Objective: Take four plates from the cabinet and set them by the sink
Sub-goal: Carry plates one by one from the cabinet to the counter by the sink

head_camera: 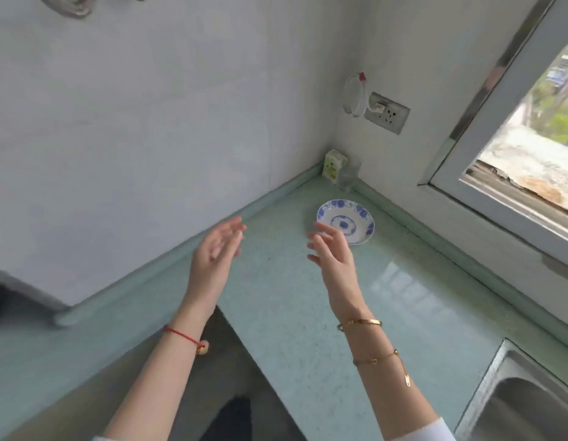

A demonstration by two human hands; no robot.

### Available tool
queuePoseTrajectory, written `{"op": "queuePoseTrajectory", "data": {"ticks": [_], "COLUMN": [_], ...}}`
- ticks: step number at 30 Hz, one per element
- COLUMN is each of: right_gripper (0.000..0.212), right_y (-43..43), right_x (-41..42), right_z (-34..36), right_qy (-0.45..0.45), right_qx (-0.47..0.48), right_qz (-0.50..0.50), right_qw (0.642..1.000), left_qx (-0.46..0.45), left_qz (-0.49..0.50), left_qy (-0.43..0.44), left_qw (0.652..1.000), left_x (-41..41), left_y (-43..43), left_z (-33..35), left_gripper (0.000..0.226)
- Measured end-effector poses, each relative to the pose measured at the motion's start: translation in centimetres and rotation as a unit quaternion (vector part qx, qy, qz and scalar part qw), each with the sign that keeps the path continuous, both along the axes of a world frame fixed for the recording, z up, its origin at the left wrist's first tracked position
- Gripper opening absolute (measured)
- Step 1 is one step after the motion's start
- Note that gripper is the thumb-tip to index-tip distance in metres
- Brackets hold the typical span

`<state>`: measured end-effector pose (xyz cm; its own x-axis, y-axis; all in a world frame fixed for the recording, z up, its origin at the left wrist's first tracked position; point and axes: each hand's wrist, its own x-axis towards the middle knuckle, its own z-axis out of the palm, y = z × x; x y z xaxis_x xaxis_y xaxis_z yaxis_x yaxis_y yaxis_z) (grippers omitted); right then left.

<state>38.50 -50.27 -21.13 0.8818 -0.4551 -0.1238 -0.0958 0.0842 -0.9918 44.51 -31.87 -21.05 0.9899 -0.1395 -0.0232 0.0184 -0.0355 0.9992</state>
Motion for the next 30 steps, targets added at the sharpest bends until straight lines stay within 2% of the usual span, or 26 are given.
{"op": "queuePoseTrajectory", "data": {"ticks": [6,13,18,22,30], "right_gripper": [0.029,0.027,0.027,0.026,0.023], "right_y": [8.7,19.2,27.8,35.8,52.8], "right_x": [-5.4,-11.0,-16.0,-20.8,-33.6], "right_z": [1.4,1.3,1.3,1.6,1.4], "right_qy": [-0.02,-0.007,0.009,0.008,0.0], "right_qx": [-0.006,-0.003,-0.016,-0.017,0.006], "right_qz": [0.151,0.323,0.455,0.538,0.646], "right_qw": [0.988,0.946,0.89,0.843,0.763], "left_qx": [-0.01,-0.003,-0.014,-0.025,-0.009], "left_qz": [0.154,0.327,0.453,0.548,0.673], "left_qy": [-0.007,-0.011,-0.017,-0.026,-0.031], "left_qw": [0.988,0.945,0.891,0.836,0.739], "left_x": [-11.6,-24.9,-34.4,-42.4,-59.4], "left_y": [10.5,20.4,26.3,31.2,42.7], "left_z": [1.2,1.4,1.5,1.7,2.3], "left_gripper": [0.024,0.029,0.028,0.027,0.022]}}
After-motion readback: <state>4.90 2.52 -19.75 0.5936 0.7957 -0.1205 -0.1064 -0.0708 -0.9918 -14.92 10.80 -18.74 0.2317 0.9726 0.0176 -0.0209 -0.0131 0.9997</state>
